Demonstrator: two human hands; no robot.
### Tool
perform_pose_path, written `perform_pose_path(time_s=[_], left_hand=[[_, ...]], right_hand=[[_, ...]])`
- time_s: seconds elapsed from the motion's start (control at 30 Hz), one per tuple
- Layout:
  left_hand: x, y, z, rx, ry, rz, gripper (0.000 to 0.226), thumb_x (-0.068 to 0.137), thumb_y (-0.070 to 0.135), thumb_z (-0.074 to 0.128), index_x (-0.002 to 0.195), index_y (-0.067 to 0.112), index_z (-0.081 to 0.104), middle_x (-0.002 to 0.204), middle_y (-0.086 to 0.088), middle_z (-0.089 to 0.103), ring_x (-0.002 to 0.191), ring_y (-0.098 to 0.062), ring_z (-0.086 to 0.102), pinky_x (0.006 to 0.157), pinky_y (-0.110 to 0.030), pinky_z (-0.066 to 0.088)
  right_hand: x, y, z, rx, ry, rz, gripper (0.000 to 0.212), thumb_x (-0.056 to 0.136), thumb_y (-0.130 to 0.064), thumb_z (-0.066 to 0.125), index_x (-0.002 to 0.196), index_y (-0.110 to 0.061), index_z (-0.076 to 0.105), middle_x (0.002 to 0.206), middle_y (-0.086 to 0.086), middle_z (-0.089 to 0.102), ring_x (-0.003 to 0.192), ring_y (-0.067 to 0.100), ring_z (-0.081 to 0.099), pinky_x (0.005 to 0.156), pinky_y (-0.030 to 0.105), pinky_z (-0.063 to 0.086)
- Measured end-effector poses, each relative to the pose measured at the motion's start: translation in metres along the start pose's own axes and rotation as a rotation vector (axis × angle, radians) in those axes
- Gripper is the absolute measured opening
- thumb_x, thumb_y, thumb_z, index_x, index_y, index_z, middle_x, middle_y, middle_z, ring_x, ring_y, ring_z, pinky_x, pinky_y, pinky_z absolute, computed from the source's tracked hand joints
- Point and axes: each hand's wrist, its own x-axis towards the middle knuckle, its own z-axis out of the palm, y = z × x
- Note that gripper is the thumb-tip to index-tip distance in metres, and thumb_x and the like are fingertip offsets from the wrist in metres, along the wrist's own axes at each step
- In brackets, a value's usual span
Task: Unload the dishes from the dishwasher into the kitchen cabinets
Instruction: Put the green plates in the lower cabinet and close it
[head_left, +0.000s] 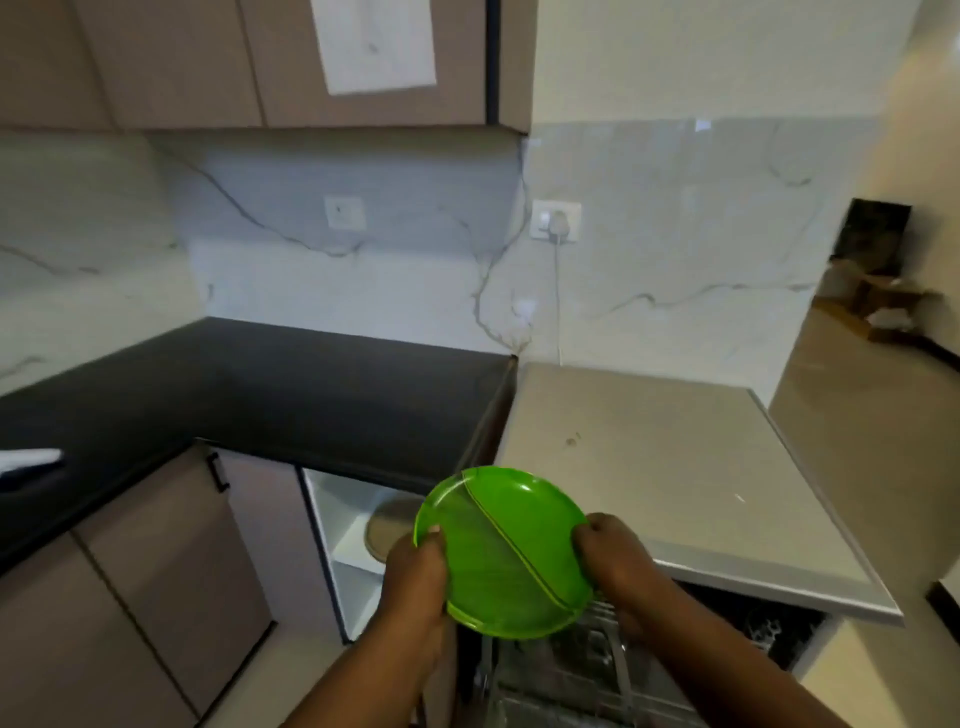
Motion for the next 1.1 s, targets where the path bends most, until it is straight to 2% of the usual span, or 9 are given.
perform_pose_path(time_s=[0.17,0.33,0.43,0.53,0.63,0.7,0.83,1.0,1.1], left_hand=[[-0.030,0.072,-0.026,-0.060,-0.005,0.078,0.020,0.098,0.011,0.042,0.088,0.011,0.059,0.047,0.001,0.064,0.039,-0.013,0.062,0.031,-0.021,0.046],[-0.039,0.124,-0.060,-0.038,0.002,0.171,0.029,0.098,0.007,0.039,0.073,0.011,0.052,0.035,0.002,0.057,0.033,-0.014,0.058,0.027,-0.025,0.044],[-0.030,0.139,-0.084,-0.053,0.022,0.184,0.028,0.097,0.007,0.040,0.072,0.012,0.053,0.039,0.000,0.059,0.053,-0.021,0.057,0.031,-0.025,0.047],[-0.009,0.146,-0.108,-0.067,0.024,0.161,0.028,0.098,0.007,0.039,0.073,0.012,0.051,0.058,-0.008,0.061,0.058,-0.022,0.055,0.041,-0.030,0.050],[0.013,0.153,-0.137,-0.067,0.005,0.146,0.026,0.098,0.008,0.039,0.076,0.009,0.053,0.044,-0.003,0.062,0.045,-0.021,0.061,0.032,-0.027,0.047],[0.039,0.162,-0.164,-0.050,-0.005,0.128,0.020,0.099,0.010,0.039,0.086,0.007,0.054,0.058,-0.008,0.063,0.052,-0.023,0.060,0.030,-0.027,0.046],[0.095,0.172,-0.208,-0.036,0.009,0.104,0.018,0.100,0.018,0.040,0.101,0.012,0.056,0.077,-0.010,0.062,0.062,-0.022,0.057,0.035,-0.025,0.049],[0.177,0.149,-0.254,-0.067,-0.009,0.057,0.037,0.102,0.028,0.039,0.125,0.005,0.056,0.118,-0.019,0.063,0.090,-0.031,0.064,0.071,-0.039,0.054],[0.213,0.112,-0.276,-0.026,-0.037,-0.005,0.036,0.101,0.032,0.041,0.121,0.010,0.059,0.118,-0.017,0.063,0.102,-0.033,0.062,0.085,-0.046,0.051]], right_hand=[[-0.017,-0.075,-0.014,0.191,-0.017,-0.106,0.026,0.088,0.000,0.044,0.065,-0.003,0.055,0.055,0.012,0.049,0.048,0.020,0.049,0.045,0.023,0.044],[-0.026,-0.137,-0.003,0.297,-0.039,-0.132,0.012,0.077,-0.007,0.045,0.075,-0.001,0.055,0.067,0.016,0.050,0.054,0.025,0.052,0.050,0.032,0.047],[-0.023,-0.159,0.018,0.296,-0.039,-0.181,0.021,0.070,-0.014,0.046,0.079,-0.001,0.059,0.073,0.018,0.050,0.065,0.026,0.052,0.058,0.038,0.044],[-0.021,-0.178,0.043,0.317,-0.051,-0.175,0.013,0.084,-0.001,0.045,0.075,-0.002,0.054,0.069,0.016,0.045,0.059,0.024,0.050,0.051,0.027,0.044],[-0.014,-0.193,0.075,0.312,-0.080,-0.162,0.026,0.087,0.004,0.042,0.063,-0.006,0.047,0.059,0.013,0.042,0.044,0.020,0.047,0.035,0.018,0.039],[-0.006,-0.204,0.109,0.337,-0.073,-0.156,0.026,0.087,0.005,0.043,0.063,-0.005,0.048,0.057,0.013,0.043,0.042,0.019,0.047,0.035,0.019,0.039],[0.005,-0.225,0.170,0.343,-0.082,-0.127,0.023,0.087,0.001,0.046,0.066,-0.005,0.052,0.057,0.016,0.044,0.047,0.022,0.049,0.041,0.029,0.045],[0.014,-0.215,0.253,0.575,-0.062,0.028,0.027,0.090,-0.005,0.051,0.065,-0.012,0.051,0.061,0.013,0.044,0.049,0.019,0.045,0.051,0.027,0.038],[0.016,-0.192,0.297,0.557,0.002,0.122,0.018,0.091,-0.008,0.057,0.073,-0.008,0.057,0.068,0.015,0.053,0.063,0.022,0.052,0.058,0.031,0.042]])
